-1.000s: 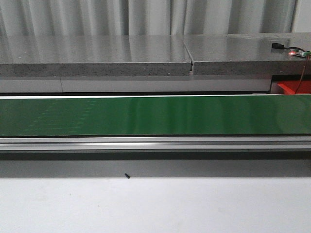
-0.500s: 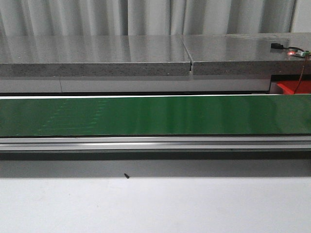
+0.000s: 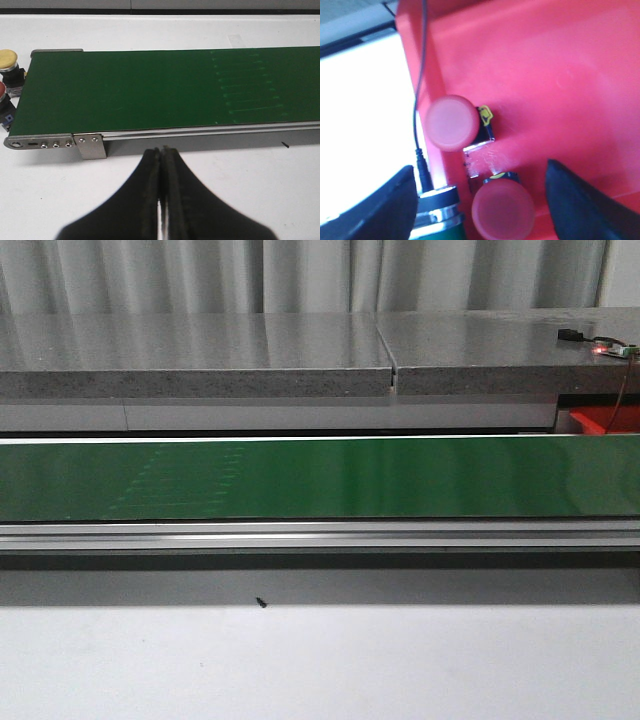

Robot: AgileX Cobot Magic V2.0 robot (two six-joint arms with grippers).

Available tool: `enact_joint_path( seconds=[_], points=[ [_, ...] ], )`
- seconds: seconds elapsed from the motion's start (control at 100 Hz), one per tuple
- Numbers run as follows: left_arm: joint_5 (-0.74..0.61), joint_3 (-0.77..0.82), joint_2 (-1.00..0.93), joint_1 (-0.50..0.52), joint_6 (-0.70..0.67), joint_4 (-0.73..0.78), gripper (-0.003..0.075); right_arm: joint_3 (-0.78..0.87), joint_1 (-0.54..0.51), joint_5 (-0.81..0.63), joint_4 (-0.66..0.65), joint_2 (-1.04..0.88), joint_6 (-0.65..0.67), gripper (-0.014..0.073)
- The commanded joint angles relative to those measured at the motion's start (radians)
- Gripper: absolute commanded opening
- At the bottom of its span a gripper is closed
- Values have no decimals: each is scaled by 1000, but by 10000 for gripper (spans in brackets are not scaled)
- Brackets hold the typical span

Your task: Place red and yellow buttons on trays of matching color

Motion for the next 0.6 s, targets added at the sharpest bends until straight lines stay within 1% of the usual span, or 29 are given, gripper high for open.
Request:
enact_joint_path(
  seconds=[0.0, 0.05, 0.1, 0.22, 0.29, 0.36, 0.59],
  points=[
    [-66, -24, 5, -6, -8, -9, -19, -32, 19, -13, 12, -89, -59, 506],
    [-66, -24, 5, -6, -8, -9, -19, -32, 36, 2, 12, -106, -71, 454],
    [-66, -24, 5, -6, -8, -9, -19, -31, 50, 18, 12, -121, -74, 379],
    [-66, -24, 5, -6, -8, -9, -19, -16, 88, 39, 12, -153, -75, 143],
    [-66, -24, 5, -6, -8, -9, -19, 4, 108, 44, 12, -176, -75, 24],
    [-66, -24, 5, -6, -8, -9, -19, 33, 127, 39, 12, -204, -75, -71],
    [-66, -24, 5, -6, -8, -9, -19, 150, 183, 6, 12, -329, -75, -68]
  ],
)
